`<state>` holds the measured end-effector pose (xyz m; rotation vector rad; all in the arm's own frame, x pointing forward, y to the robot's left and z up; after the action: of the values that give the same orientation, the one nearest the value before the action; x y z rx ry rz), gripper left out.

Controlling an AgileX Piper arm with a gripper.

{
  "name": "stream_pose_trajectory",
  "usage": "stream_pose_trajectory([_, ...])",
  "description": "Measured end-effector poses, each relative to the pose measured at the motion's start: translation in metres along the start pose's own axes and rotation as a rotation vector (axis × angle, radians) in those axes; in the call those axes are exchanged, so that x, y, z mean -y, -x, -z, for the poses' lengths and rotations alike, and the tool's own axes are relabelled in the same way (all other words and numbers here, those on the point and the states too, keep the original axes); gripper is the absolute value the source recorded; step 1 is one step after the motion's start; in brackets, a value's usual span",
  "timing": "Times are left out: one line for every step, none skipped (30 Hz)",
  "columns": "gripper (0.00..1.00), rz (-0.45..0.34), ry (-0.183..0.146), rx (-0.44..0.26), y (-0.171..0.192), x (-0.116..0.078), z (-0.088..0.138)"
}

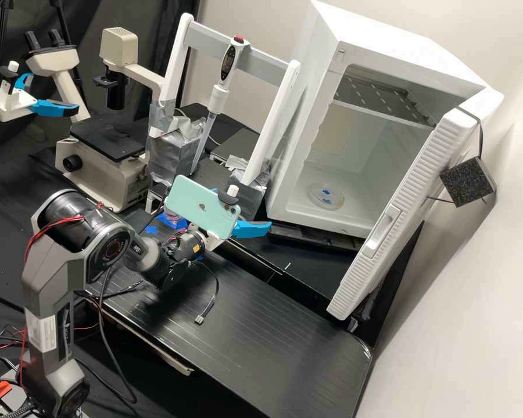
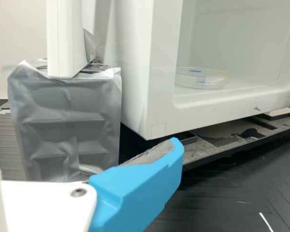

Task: Close the door

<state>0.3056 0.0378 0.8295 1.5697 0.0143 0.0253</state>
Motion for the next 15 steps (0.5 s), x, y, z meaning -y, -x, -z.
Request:
stream_pose_trajectory([1.0,0.0,0.0,0.0,0.0,0.0,0.0])
stream_pose_trajectory([1.0,0.0,0.0,0.0,0.0,0.0,0.0])
stream_pose_trajectory([1.0,0.0,0.0,0.0,0.0,0.0,0.0])
stream_pose_trajectory([1.0,0.0,0.0,0.0,0.0,0.0,0.0])
stream_pose_trajectory([1.0,0.0,0.0,0.0,0.0,0.0,0.0])
stream_pose_trajectory([1.0,0.0,0.0,0.0,0.0,0.0,0.0])
stream_pose_trajectory([1.0,0.0,0.0,0.0,0.0,0.0,0.0])
stream_pose_trajectory([1.0,-0.003,0.001,-0.003,0.001,0.0,0.0])
stream_pose_trajectory([1.0,-0.004,0.003,-0.005,0.003,0.0,-0.001])
stream_pose_trajectory([1.0,-0.007,0.002,-0.004,0.006,-0.002,-0.003])
stream_pose_trajectory([1.0,-0.007,0.004,-0.002,0.01,-0.003,-0.006])
stream_pose_trajectory([1.0,-0.013,0.0,-0.004,0.017,-0.005,-0.009])
stream_pose_trajectory([1.0,-0.031,-0.009,-0.013,0.023,-0.008,-0.009])
stream_pose_trajectory([1.0,-0.048,-0.017,-0.023,0.03,-0.012,-0.011])
stream_pose_trajectory([1.0,-0.075,-0.027,-0.036,0.039,-0.017,-0.013])
